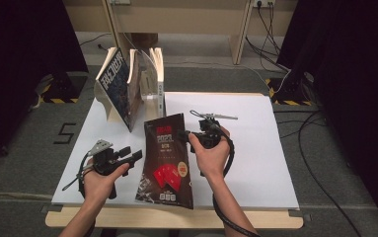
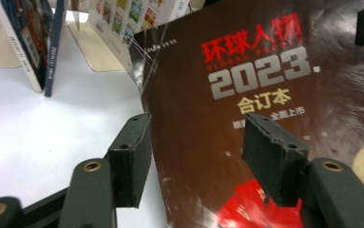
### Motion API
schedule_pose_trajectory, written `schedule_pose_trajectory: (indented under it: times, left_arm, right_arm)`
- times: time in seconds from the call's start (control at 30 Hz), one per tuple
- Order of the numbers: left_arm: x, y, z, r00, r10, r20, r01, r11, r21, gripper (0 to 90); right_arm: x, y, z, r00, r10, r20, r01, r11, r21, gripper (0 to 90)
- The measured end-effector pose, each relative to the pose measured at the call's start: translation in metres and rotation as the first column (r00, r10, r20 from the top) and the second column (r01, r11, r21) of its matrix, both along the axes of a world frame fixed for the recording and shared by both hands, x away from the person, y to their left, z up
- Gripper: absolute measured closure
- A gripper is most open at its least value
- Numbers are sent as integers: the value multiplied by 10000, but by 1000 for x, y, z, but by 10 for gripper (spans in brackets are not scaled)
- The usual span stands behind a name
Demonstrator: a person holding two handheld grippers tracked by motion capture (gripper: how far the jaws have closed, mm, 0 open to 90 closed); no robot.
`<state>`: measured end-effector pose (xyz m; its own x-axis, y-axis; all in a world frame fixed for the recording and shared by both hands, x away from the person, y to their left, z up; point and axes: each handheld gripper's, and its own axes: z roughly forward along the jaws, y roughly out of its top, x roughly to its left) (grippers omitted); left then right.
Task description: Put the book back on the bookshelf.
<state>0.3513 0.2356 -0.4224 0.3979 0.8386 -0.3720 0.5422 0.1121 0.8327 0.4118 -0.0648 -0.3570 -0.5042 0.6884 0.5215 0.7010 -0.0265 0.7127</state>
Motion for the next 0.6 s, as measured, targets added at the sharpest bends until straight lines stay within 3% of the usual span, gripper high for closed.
schedule_pose_trajectory:
  times: [0.6]
  left_arm:
    - [5,-12,18,9986,-319,430,314,9994,126,429]
  right_arm:
    - [4,20,22,9950,-127,994,122,9999,53,865]
